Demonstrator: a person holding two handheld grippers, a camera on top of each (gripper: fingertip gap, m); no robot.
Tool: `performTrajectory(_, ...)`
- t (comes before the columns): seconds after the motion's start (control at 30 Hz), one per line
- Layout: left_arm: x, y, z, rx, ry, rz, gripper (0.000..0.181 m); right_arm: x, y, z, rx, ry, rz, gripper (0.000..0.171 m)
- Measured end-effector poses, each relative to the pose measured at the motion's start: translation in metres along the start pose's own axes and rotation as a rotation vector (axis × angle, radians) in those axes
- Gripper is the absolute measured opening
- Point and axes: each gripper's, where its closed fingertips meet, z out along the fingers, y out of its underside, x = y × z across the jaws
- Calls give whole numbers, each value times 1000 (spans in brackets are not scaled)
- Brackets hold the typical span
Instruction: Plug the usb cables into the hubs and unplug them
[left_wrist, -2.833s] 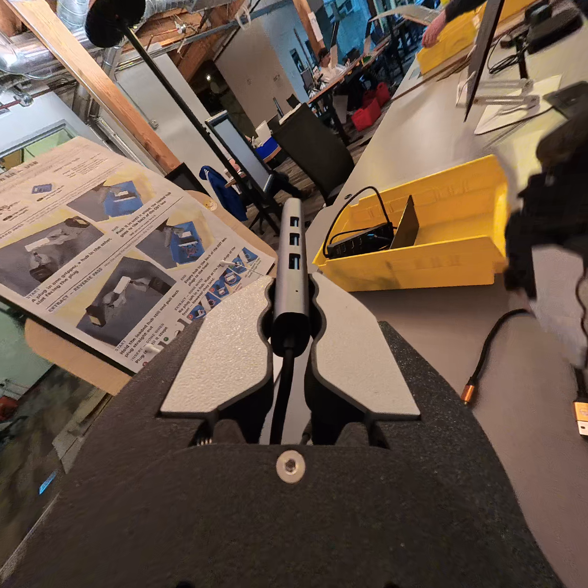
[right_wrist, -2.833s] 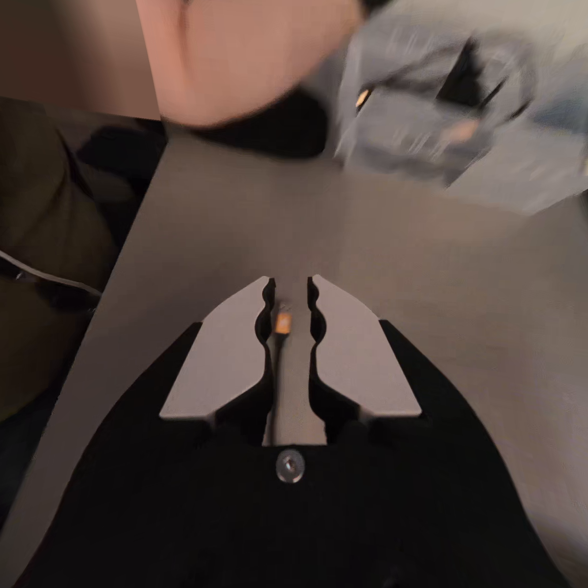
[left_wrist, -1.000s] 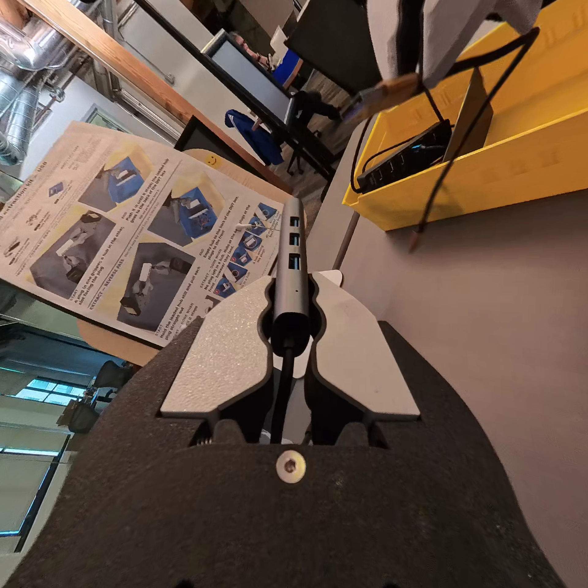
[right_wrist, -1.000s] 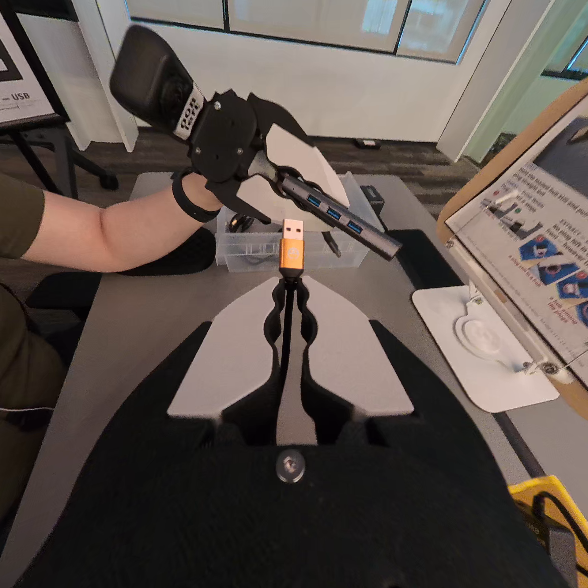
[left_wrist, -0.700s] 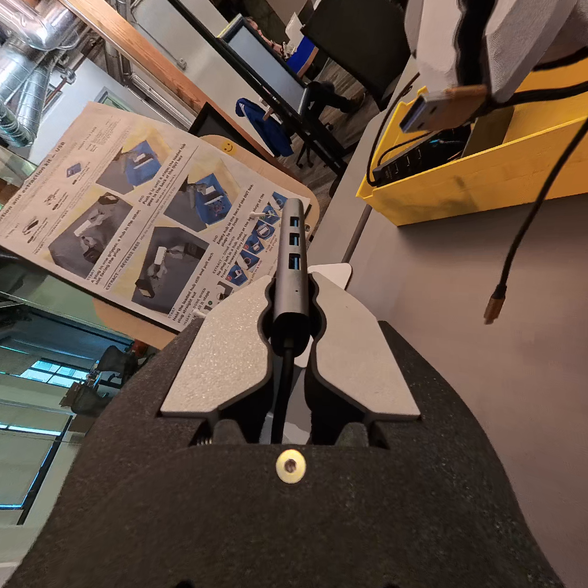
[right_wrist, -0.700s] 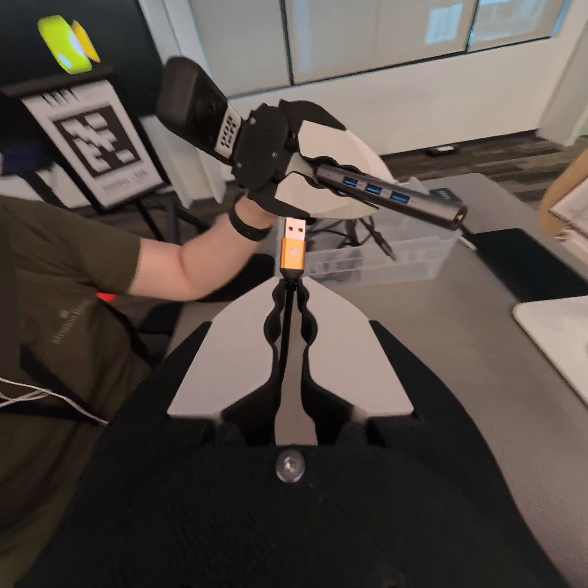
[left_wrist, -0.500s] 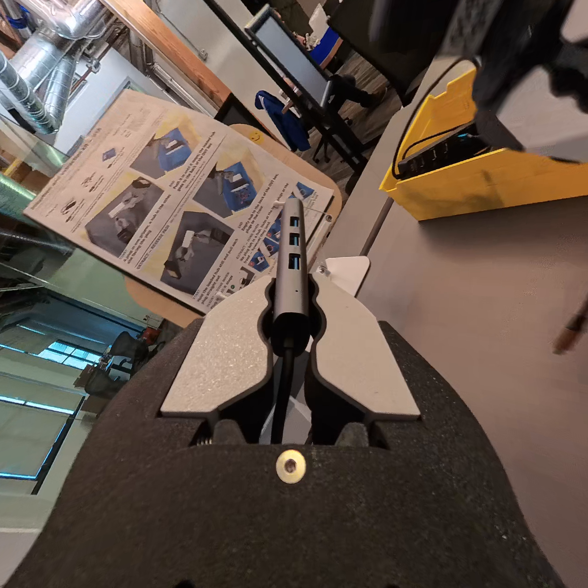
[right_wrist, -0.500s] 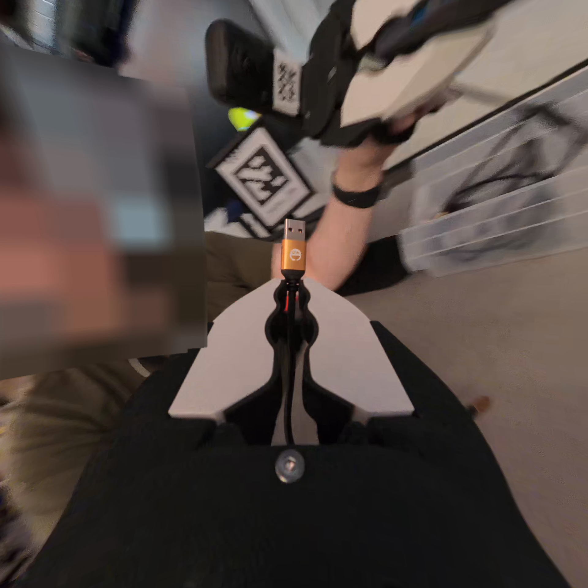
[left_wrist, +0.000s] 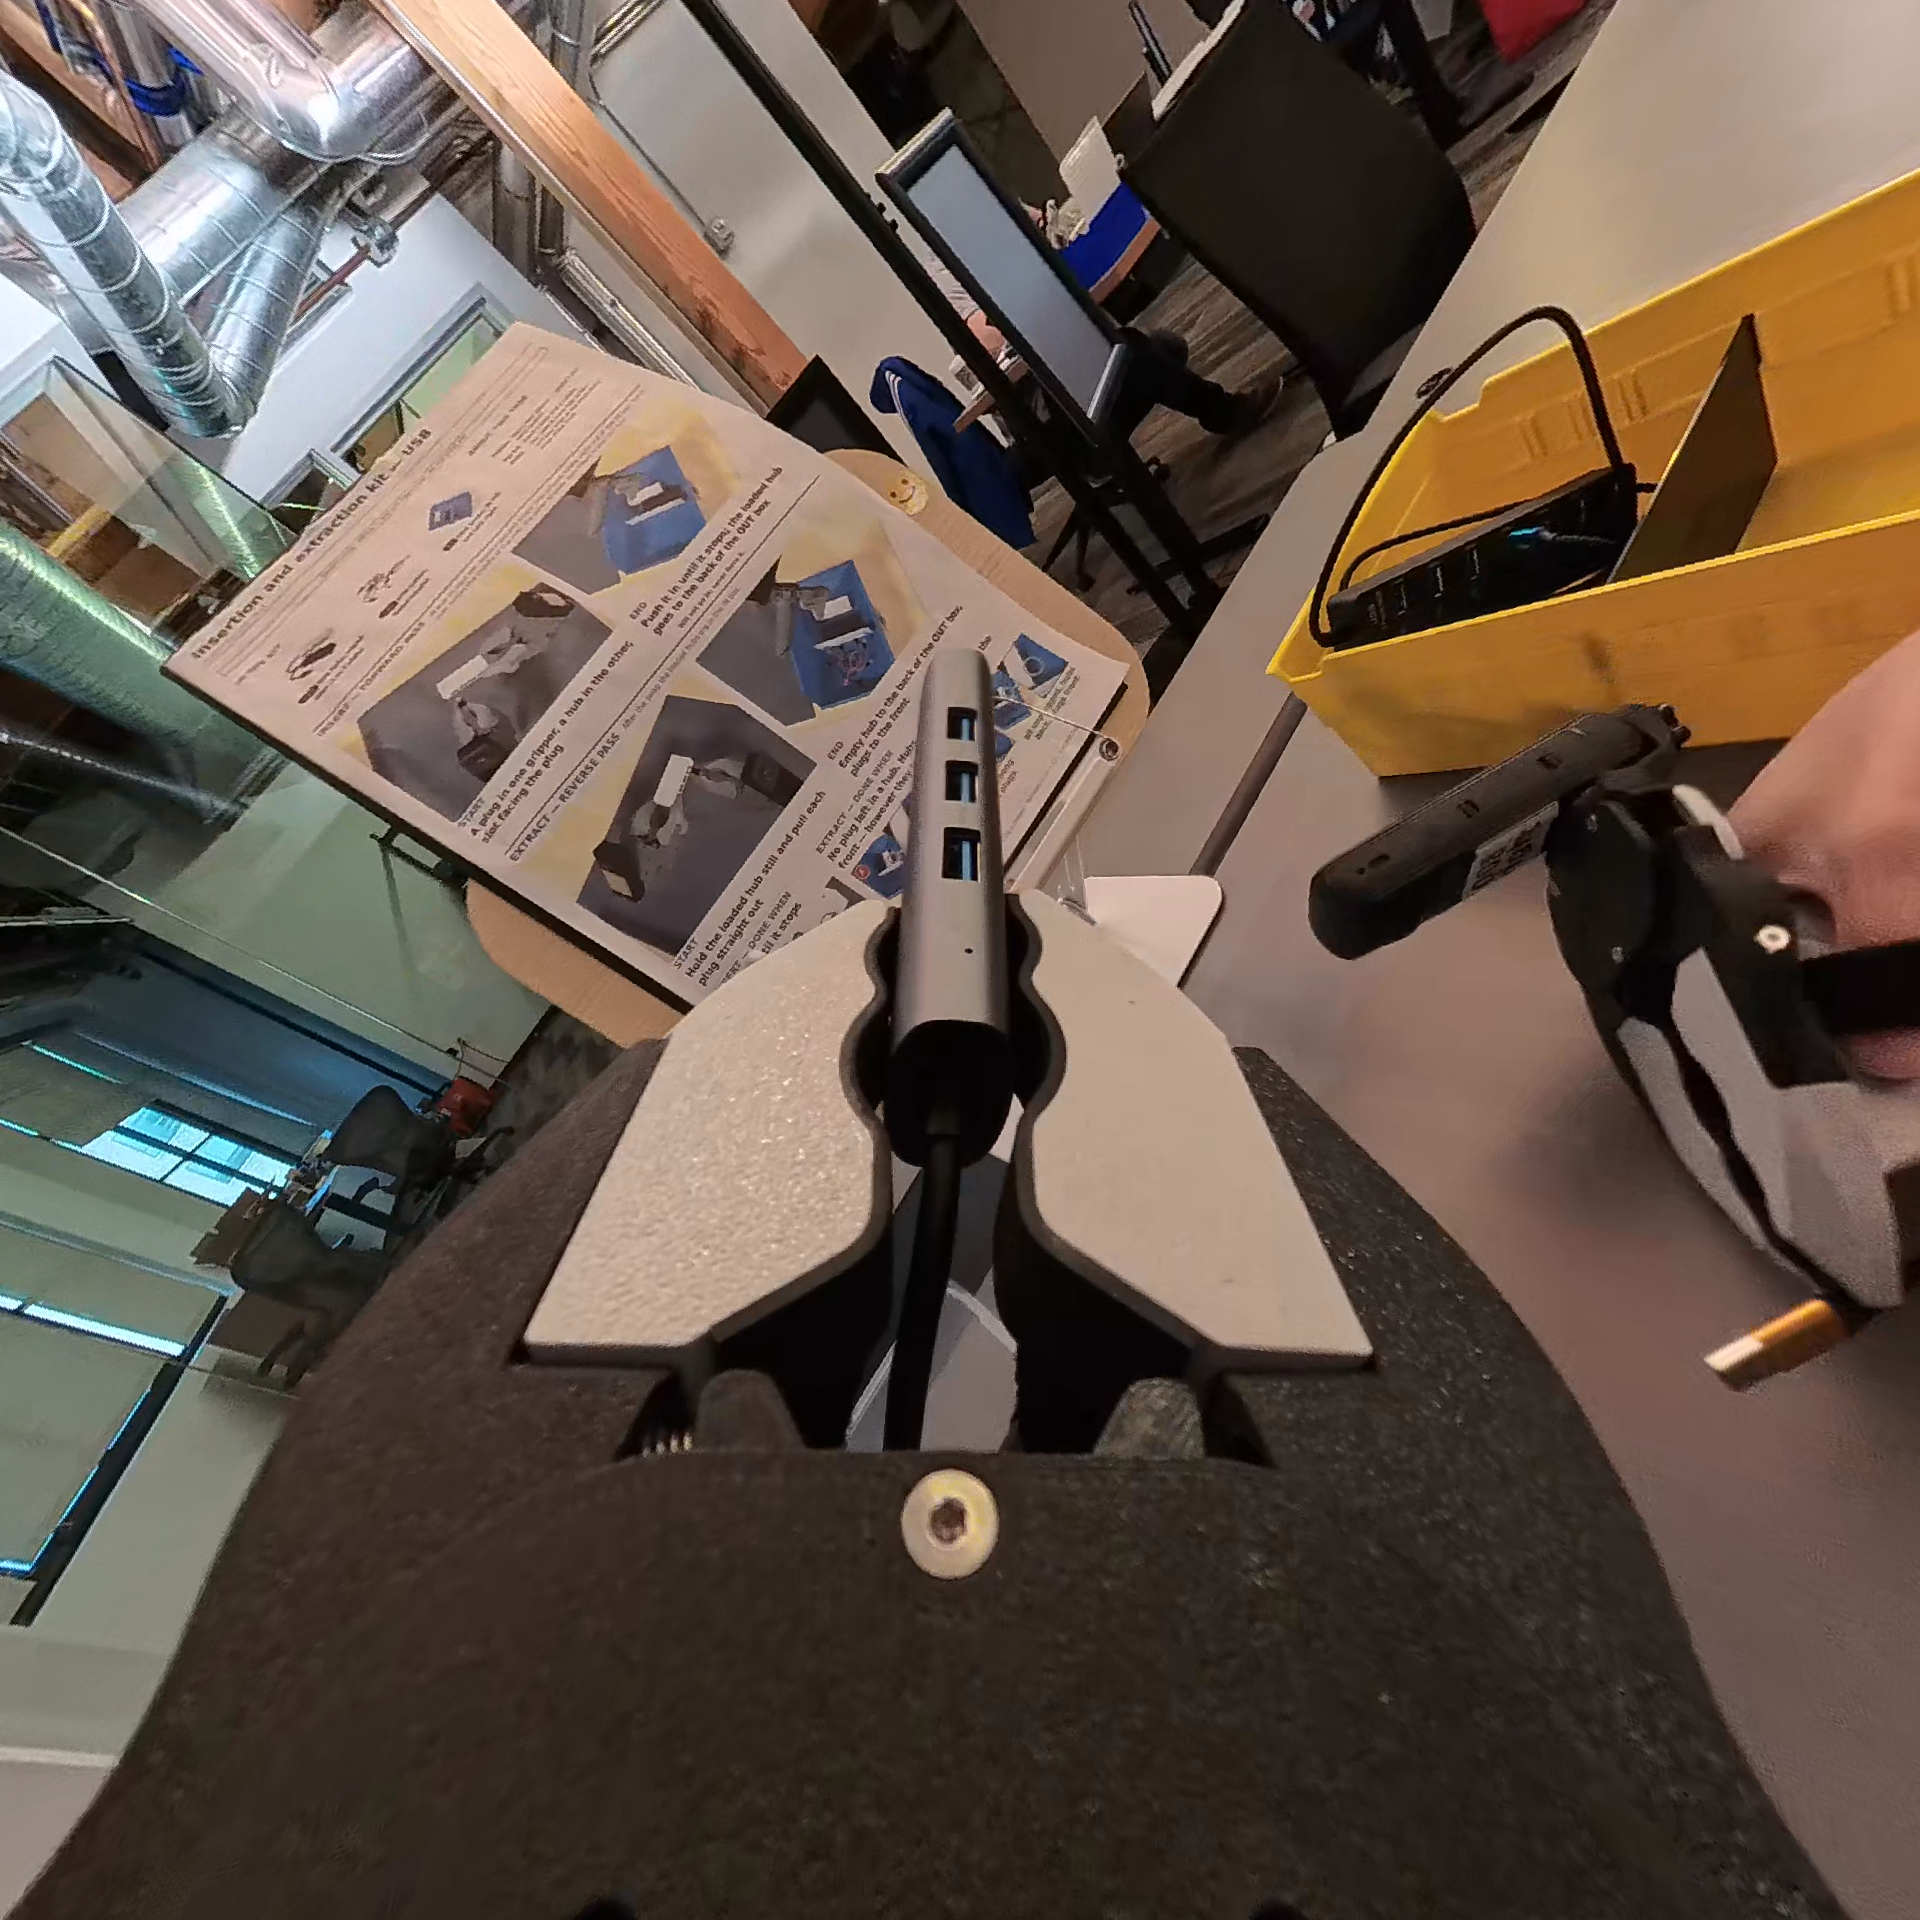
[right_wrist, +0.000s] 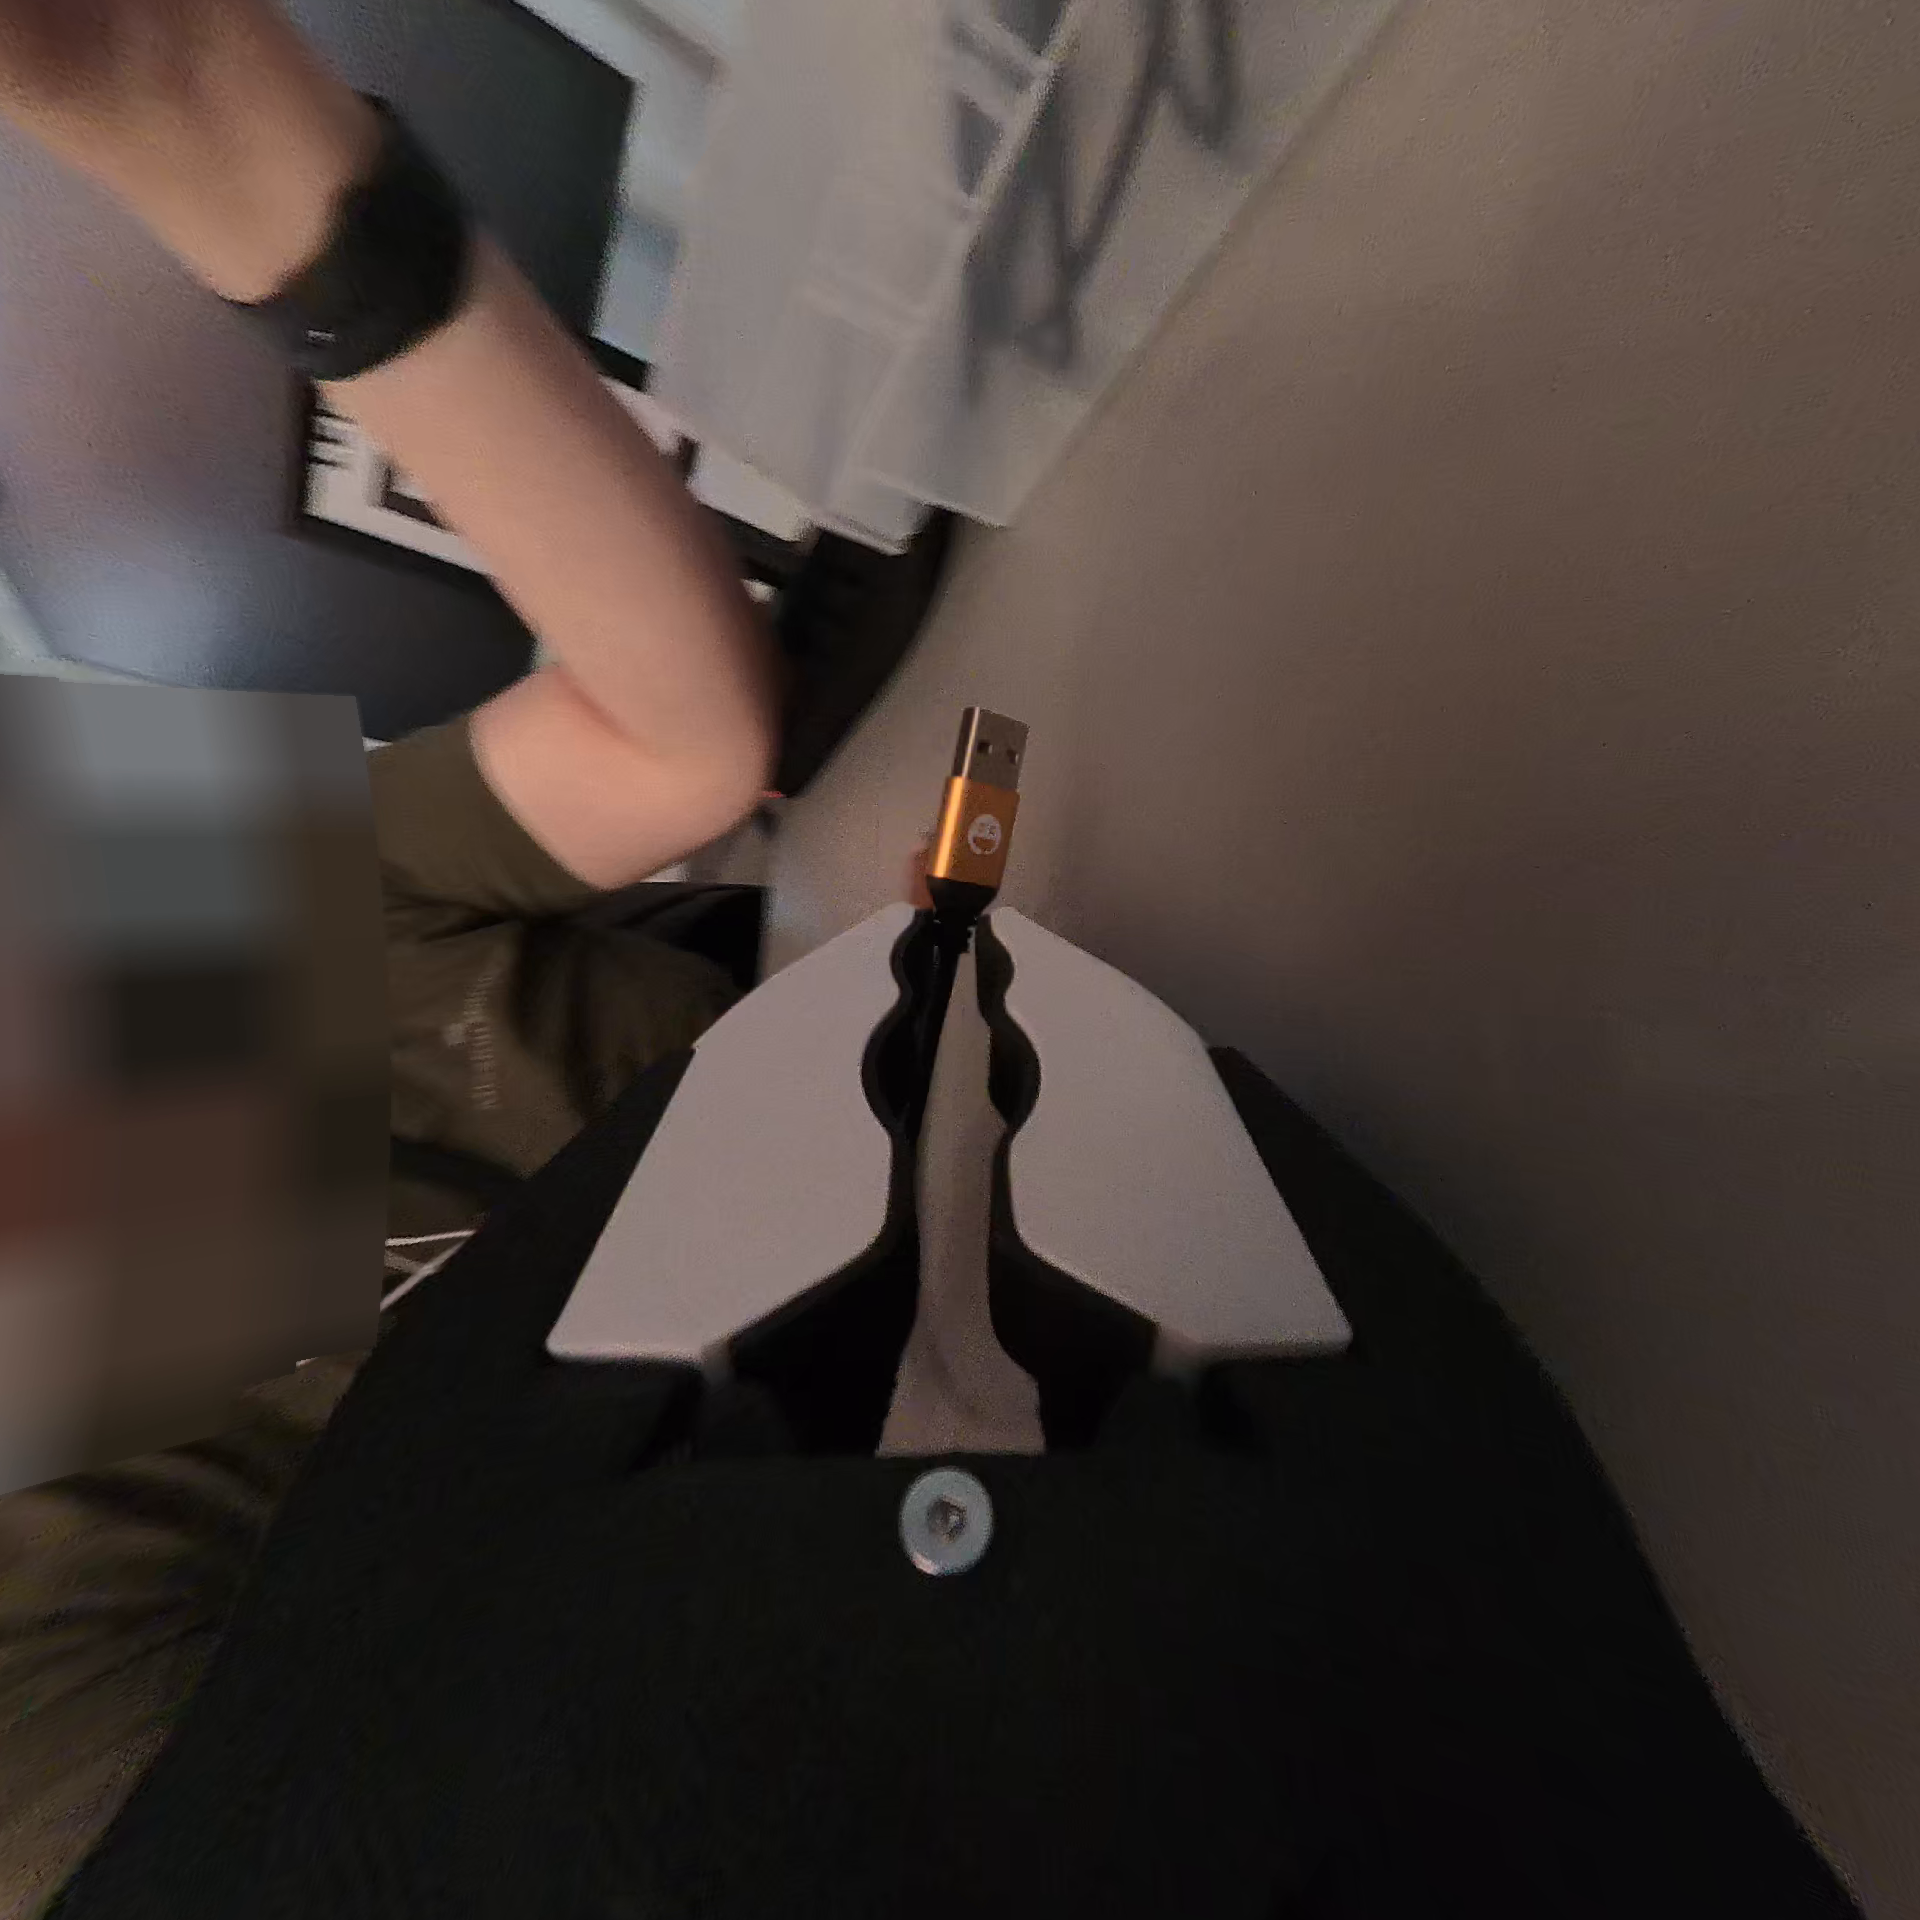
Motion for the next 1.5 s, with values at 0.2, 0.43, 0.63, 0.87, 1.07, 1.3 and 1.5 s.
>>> performTrajectory(0.2, 6, -2, 3, 0, 21, 11, 17, 28, -9, -4, -23, 275, -212, 8)
performTrajectory(0.43, -3, 1, -3, -4, -3, -2, 17, 10, -25, -16, -17, 745, -744, 17)
performTrajectory(0.63, -7, 2, -4, -4, -17, -6, 16, 28, 0, 1, 18, 893, -712, 20)
performTrajectory(0.87, -3, -1, -3, -5, -8, 5, 16, 41, 2, 1, 27, 899, -591, 15)
performTrajectory(1.07, 1, -1, 0, -13, -3, 16, 17, 38, 2, 4, 1, 835, -610, 9)
performTrajectory(1.3, -1, 9, 5, -49, -28, 55, 17, -46, -36, -25, 197, 823, -875, 8)
performTrajectory(1.5, 0, 8, 10, -32, -53, 61, 17, -132, -66, -87, 284, 911, -984, 8)
